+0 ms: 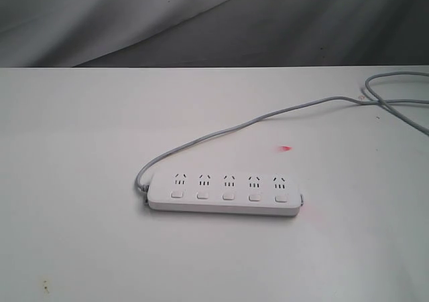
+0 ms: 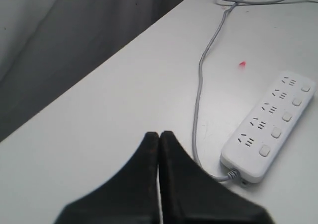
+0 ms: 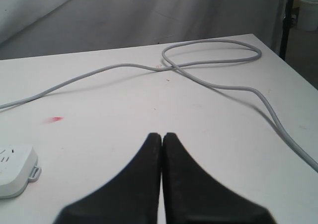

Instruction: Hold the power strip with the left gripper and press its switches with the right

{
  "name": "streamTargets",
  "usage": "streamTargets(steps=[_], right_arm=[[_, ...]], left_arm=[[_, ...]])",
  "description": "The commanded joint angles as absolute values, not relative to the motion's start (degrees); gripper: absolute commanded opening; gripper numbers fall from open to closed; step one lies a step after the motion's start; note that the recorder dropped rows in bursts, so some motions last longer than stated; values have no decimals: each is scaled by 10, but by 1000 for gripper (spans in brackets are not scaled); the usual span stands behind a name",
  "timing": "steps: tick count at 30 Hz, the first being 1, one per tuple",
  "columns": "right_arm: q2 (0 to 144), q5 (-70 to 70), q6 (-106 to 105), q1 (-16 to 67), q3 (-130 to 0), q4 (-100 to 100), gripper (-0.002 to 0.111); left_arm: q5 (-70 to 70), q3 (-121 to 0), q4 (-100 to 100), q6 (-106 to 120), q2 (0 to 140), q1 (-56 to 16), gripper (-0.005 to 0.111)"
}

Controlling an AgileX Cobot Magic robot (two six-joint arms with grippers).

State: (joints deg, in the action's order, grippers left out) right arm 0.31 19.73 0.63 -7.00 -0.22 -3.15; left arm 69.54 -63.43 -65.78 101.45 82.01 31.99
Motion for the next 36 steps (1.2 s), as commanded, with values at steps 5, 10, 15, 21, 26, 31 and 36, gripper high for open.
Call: streamTargets(steps=[5, 10, 15, 21, 26, 31, 36], right_arm=[[0, 196, 5, -68, 0, -28, 0], [0, 196, 5, -68, 0, -28, 0], [0, 196, 5, -68, 0, -28, 0], [0, 196, 5, -68, 0, -28, 0], [0, 196, 5, -68, 0, -28, 0], [0, 196, 5, -68, 0, -28, 0], [0, 196, 5, -68, 0, -28, 0]], left_arm=[[700, -643, -676, 1200, 845, 302, 0], [700, -672, -600, 1200, 914, 263, 0], [700, -716, -576, 1200, 980, 227, 0], [700, -750, -576, 1200, 1046, 190, 0], [700, -746, -608, 1200, 1074, 183, 0], [700, -746, -611, 1200, 1075, 184, 0], [700, -746, -609, 1200, 1112, 177, 16]])
